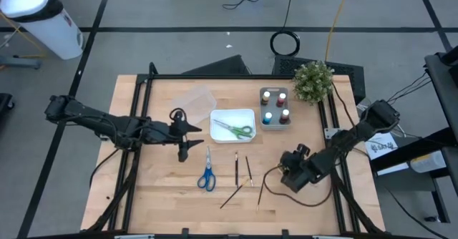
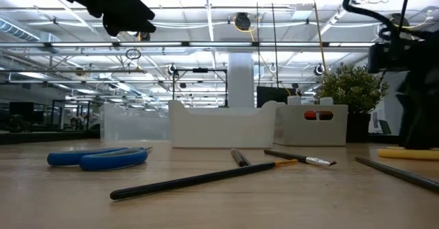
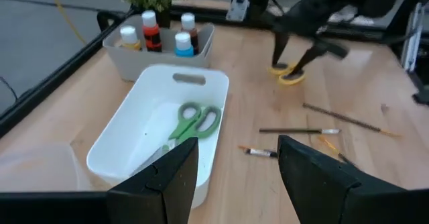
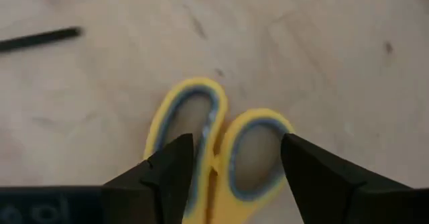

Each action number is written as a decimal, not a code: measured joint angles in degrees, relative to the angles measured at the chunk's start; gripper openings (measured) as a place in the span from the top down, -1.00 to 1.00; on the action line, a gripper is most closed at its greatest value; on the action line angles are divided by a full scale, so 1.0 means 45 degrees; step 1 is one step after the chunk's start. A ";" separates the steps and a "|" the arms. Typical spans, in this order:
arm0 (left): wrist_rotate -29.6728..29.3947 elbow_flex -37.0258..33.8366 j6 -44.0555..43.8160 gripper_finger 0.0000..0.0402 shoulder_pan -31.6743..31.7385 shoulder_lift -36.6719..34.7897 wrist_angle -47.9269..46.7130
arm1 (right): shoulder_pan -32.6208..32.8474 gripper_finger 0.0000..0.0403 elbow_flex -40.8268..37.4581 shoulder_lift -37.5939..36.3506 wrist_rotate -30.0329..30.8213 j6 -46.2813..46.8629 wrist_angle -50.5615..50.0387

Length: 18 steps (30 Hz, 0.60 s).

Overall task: Pick & Place Paint Supplies
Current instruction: Put the yellow scissors in the white bin

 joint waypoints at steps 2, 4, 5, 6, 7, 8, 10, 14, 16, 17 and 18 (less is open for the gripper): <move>-0.0004 0.0000 0.0043 -0.07 0.0000 -0.0007 0.0115 | -0.0318 -0.01 -0.0393 -0.0052 0.0090 -0.0024 0.0336; -0.0004 0.0000 0.0047 -0.06 0.0000 -0.0005 0.0079 | -0.0538 0.02 -0.0674 -0.0061 0.0066 -0.0151 0.0829; -0.0004 0.0000 0.0042 -0.07 0.0000 -0.0005 0.0063 | -0.0629 0.04 -0.0777 -0.0061 -0.0139 -0.0398 0.1027; -0.0004 0.0000 0.0038 -0.07 0.0000 -0.0035 0.0063 | -0.0704 0.06 -0.0886 -0.0071 -0.0393 -0.0649 0.1278; -0.0004 0.0000 0.0038 -0.06 0.0000 -0.0047 0.0060 | -0.0759 0.10 -0.0973 -0.0095 -0.0658 -0.0873 0.1501; -0.0004 0.0000 0.0034 -0.06 0.0000 -0.0053 0.0066 | -0.0795 0.13 -0.1039 -0.0092 -0.0780 -0.0997 0.1623; -0.0004 0.0000 0.0035 -0.07 0.0000 -0.0053 0.0058 | -0.0813 0.23 -0.1111 -0.0056 -0.1094 -0.1004 0.1827; -0.0004 0.0000 0.0029 -0.06 0.0000 -0.0053 0.0045 | -0.0784 0.47 -0.1382 -0.0032 -0.1469 -0.1481 0.2153; -0.0004 0.0000 0.0028 -0.07 0.0000 -0.0049 0.0034 | -0.0855 0.60 -0.1629 -0.0037 -0.1682 -0.1685 0.2284; -0.0004 0.0000 0.0028 -0.07 0.0000 -0.0049 0.0034 | -0.0900 0.67 -0.1776 -0.0039 -0.1746 -0.1656 0.2314; -0.0004 0.0000 0.0028 -0.06 0.0000 -0.0053 0.0034 | -0.0926 0.72 -0.1940 -0.0047 -0.1747 -0.1566 0.2365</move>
